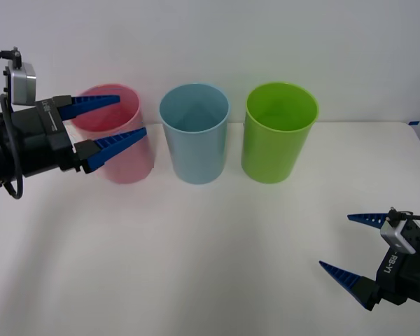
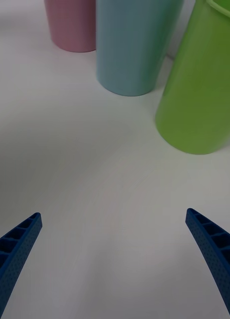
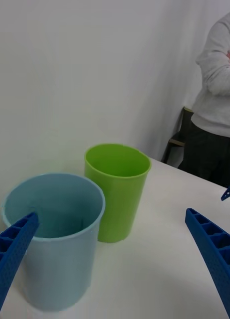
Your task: Put cans in the blue bin and PET bottles in the pink bin and trash in the green bin.
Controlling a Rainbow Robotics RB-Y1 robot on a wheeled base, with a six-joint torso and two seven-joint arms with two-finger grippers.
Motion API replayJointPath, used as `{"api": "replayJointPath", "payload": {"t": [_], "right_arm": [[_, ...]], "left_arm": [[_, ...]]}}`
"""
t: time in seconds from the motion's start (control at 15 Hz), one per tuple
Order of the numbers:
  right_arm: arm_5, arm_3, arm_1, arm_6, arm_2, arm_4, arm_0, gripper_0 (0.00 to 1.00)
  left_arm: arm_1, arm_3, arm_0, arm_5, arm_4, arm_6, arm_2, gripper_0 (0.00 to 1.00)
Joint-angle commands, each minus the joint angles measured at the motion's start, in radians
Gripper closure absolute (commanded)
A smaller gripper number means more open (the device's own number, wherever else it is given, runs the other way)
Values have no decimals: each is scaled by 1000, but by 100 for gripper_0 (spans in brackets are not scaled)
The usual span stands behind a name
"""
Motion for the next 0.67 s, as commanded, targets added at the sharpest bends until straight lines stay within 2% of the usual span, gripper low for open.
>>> {"api": "replayJointPath", "payload": {"t": [0.07,0.4,0.67], "right_arm": [[0,0,0,0,0,0,0,0],[0,0,0,0,0,0,0,0],[0,0,0,0,0,0,0,0]], "left_arm": [[13,-107,144,20,-1,18,25,0],[20,-235,360,30,-64,46,43,0],[18,-262,486,33,-130,66,45,0]]}}
